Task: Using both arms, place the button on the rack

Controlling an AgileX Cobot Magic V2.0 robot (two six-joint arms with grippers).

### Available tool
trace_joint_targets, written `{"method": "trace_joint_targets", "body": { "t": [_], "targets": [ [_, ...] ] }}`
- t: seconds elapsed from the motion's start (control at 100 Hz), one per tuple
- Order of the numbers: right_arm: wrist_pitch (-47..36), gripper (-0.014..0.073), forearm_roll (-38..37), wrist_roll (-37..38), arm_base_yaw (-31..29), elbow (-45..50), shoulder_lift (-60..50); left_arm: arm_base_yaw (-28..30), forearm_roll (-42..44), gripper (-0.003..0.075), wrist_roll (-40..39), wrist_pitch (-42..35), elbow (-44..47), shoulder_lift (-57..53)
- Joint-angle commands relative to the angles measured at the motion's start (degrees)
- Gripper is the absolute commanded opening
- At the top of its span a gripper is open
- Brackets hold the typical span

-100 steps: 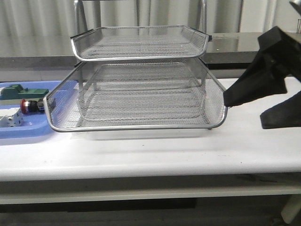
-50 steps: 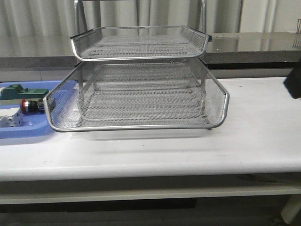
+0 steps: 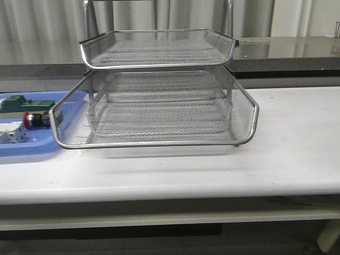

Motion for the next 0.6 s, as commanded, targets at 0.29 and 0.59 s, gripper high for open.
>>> {"method": "trace_joint_targets", "body": {
  "t": [0.29, 0.59],
  "targets": [
    [-1.1, 0.0560, -5.0, 1.0, 0.0, -2.1, -6.5, -0.5, -0.4, -0.0020, -0.2, -5.0, 2.6, -1.9],
    [-2.2, 0.0227, -4.9, 1.0, 0.0, -2.1, -6.5, -0.5, -0.4, -0.0020, -0.2, -5.0, 2.6, -1.9]
  ]
}}
